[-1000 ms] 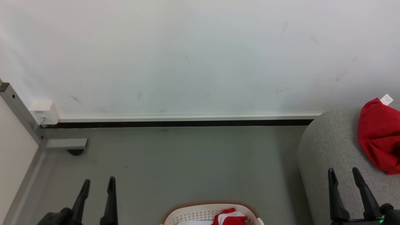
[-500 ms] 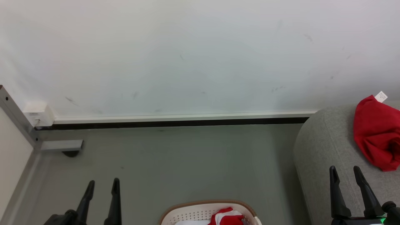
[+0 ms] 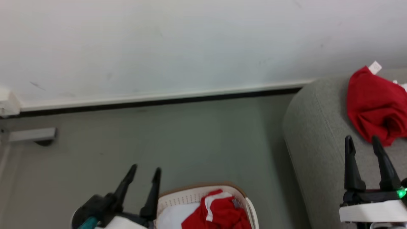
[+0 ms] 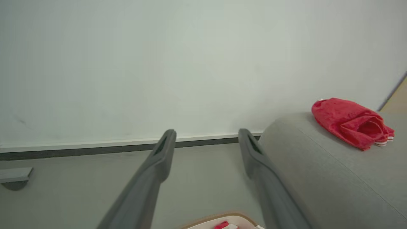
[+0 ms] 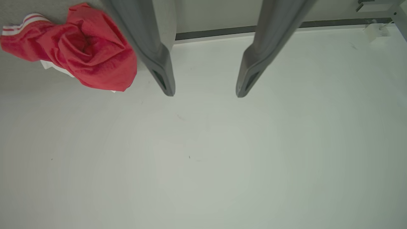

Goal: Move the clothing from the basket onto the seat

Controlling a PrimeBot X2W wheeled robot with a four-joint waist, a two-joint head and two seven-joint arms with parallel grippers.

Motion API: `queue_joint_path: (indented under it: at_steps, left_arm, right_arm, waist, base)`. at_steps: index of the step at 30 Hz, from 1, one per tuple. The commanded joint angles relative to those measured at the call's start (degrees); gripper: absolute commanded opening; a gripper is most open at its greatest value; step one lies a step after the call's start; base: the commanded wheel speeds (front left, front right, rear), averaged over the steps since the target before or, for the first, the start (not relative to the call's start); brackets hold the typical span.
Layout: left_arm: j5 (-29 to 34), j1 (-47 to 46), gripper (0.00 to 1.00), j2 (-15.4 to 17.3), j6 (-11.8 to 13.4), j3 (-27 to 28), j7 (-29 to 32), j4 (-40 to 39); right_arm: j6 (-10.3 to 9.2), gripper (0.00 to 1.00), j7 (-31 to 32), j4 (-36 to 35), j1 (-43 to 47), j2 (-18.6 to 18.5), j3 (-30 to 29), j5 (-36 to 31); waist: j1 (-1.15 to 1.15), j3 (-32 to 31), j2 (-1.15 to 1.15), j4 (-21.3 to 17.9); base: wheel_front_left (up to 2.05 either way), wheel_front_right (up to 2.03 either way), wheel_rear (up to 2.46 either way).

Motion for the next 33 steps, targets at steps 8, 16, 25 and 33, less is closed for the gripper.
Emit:
queue_joint_path:
  at_steps: [8, 16, 25, 33]
  left_arm:
    - [2.27, -10.15, 1.00, 1.21, -3.15, -3.96, 4.48, 5.21]
    - [4.05, -19.82, 1.00, 2.98, -5.37, -10.71, 8.85, 16.27]
    - [1.60, -29.94, 1.00, 3.82, -5.82, -19.43, 11.89, 29.13]
    - [-2.86, -37.35, 1.00, 5.32, -5.82, -27.22, 12.79, 38.78]
  right_arm:
    - [-0.13, 1.00, -1.85, -1.42, -7.65, 0.05, -0.26, 0.84]
    - [-0.13, 1.00, -2.83, -2.21, -14.42, 0.08, -1.17, 3.18]
    - [-0.13, 1.00, -2.85, -6.13, -21.05, 0.09, -2.69, 5.93]
    - [-0.13, 1.00, -2.85, -7.75, -23.34, 0.08, -2.55, 9.30]
  waist:
    - [0.00, 15.62, 0.00, -8.57]
    - [0.00, 25.46, 0.00, -12.45]
    - [0.00, 36.27, 0.00, -14.71]
    - [0.00, 43.13, 0.00, -17.69]
  base:
    - [0.00, 0.00, 0.00]
    - [0.00, 0.00, 0.00]
    - [0.00, 0.00, 0.00]
    - [0.00, 0.00, 0.00]
